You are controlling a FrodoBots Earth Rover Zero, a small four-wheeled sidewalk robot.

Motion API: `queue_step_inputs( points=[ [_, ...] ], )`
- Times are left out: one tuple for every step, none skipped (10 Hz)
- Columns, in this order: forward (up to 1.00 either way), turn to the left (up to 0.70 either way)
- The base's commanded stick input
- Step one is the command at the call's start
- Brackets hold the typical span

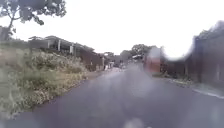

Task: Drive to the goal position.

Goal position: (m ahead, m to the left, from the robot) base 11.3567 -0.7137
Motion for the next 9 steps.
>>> queue_step_inputs(
  points=[
    [0.70, 0.00],
    [0.70, 0.00],
    [0.70, 0.00],
    [0.70, 0.00],
    [0.70, 0.00],
    [0.70, 0.00],
    [0.70, 0.00],
    [0.70, 0.00],
    [0.70, 0.00]
  ],
)
